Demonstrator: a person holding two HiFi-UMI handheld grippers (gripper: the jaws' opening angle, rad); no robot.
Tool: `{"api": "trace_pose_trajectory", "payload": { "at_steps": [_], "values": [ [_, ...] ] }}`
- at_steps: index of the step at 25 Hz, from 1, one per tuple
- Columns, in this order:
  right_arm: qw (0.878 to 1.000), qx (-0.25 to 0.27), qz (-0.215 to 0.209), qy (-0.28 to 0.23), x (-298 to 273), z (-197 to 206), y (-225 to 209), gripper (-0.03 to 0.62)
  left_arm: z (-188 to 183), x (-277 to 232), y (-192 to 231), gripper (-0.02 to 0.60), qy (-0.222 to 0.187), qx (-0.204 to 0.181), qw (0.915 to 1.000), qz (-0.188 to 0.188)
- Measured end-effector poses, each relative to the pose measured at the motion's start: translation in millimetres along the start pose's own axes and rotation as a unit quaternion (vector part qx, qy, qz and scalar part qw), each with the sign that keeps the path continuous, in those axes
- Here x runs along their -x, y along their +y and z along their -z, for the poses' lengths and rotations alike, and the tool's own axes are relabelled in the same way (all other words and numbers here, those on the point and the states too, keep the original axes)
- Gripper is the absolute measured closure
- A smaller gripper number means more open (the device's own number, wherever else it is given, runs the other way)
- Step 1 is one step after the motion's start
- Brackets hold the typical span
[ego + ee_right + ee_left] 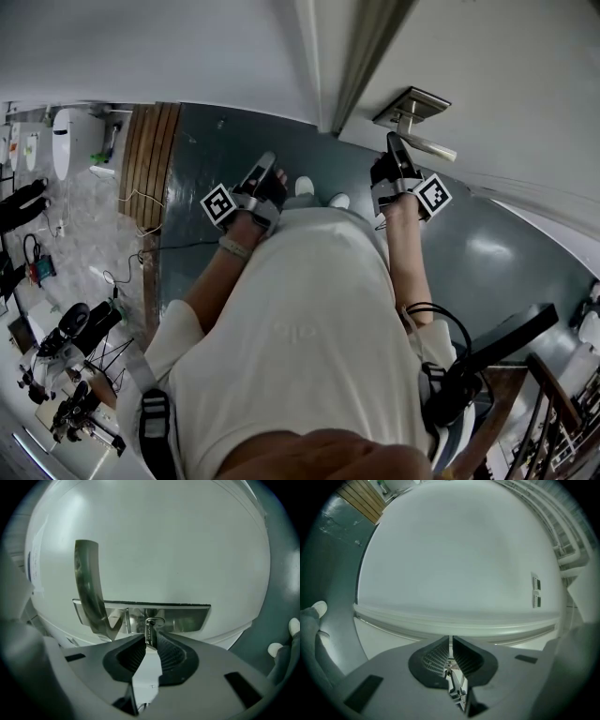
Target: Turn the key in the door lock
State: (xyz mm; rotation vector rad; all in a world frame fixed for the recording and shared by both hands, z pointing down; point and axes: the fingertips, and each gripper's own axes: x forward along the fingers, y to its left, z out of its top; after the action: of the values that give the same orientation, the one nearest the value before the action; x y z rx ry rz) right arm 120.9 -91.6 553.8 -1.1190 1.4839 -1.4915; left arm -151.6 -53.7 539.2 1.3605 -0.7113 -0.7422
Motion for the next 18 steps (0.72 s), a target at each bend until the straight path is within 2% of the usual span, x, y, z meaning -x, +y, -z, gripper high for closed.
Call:
{"api": "trace_pose_trajectory", "payload": {
  "at_steps": [2,4,7,8,9,10,11,13,14,15,16,17,18],
  "values": [
    [1.000,0.006,0.000,0.000,0.2,0.1,1.3,0.523,0.9,-0.6,-0.3,0.571,0.001,0.000,1.0000,0.000],
    [0.999,0.034,-0.002,0.005,0.9,-0.9,2.1,0.523,1.7,-1.9,-0.4,0.571,0.004,0.001,1.0000,0.000],
    [0.991,0.127,0.000,0.038,-2.0,2.0,8.4,0.513,2.6,-5.0,-5.5,0.571,0.007,0.003,1.0000,0.001],
    [0.984,0.171,0.009,0.054,-3.2,4.5,10.8,0.500,3.2,-5.2,-6.8,0.571,0.007,0.000,1.0000,0.001],
    [0.971,0.227,0.027,0.070,-3.3,6.3,11.6,0.501,4.2,-5.4,-7.4,0.571,0.011,-0.008,0.9999,0.001],
    [0.949,0.299,0.053,0.084,-2.2,7.2,10.3,0.500,5.9,-6.4,-8.6,0.571,0.018,-0.020,0.9996,0.001],
    [0.914,0.384,0.086,0.099,-0.2,7.6,7.8,0.496,8.3,-8.7,-10.9,0.571,0.029,-0.036,0.9989,0.002],
    [0.816,0.543,0.150,0.130,5.0,10.0,3.7,0.494,16.2,-17.6,-19.0,0.571,0.060,-0.074,0.9954,0.010],
    [0.774,0.593,0.170,0.143,7.6,13.2,3.3,0.494,21.3,-22.7,-24.3,0.571,0.076,-0.090,0.9928,0.017],
    [0.749,0.620,0.180,0.150,10.0,17.3,4.6,0.494,26.3,-26.9,-29.7,0.571,0.092,-0.106,0.9898,0.024],
    [0.740,0.630,0.184,0.150,12.2,21.2,7.2,0.494,30.5,-30.0,-35.3,0.571,0.107,-0.120,0.9865,0.031],
    [0.741,0.629,0.184,0.144,14.0,24.2,10.7,0.494,33.7,-32.2,-40.8,0.571,0.121,-0.134,0.9828,0.038],
    [0.748,0.623,0.183,0.136,15.5,26.1,13.7,0.494,36.1,-34.1,-45.5,0.571,0.136,-0.148,0.9786,0.044]
  ]
}}
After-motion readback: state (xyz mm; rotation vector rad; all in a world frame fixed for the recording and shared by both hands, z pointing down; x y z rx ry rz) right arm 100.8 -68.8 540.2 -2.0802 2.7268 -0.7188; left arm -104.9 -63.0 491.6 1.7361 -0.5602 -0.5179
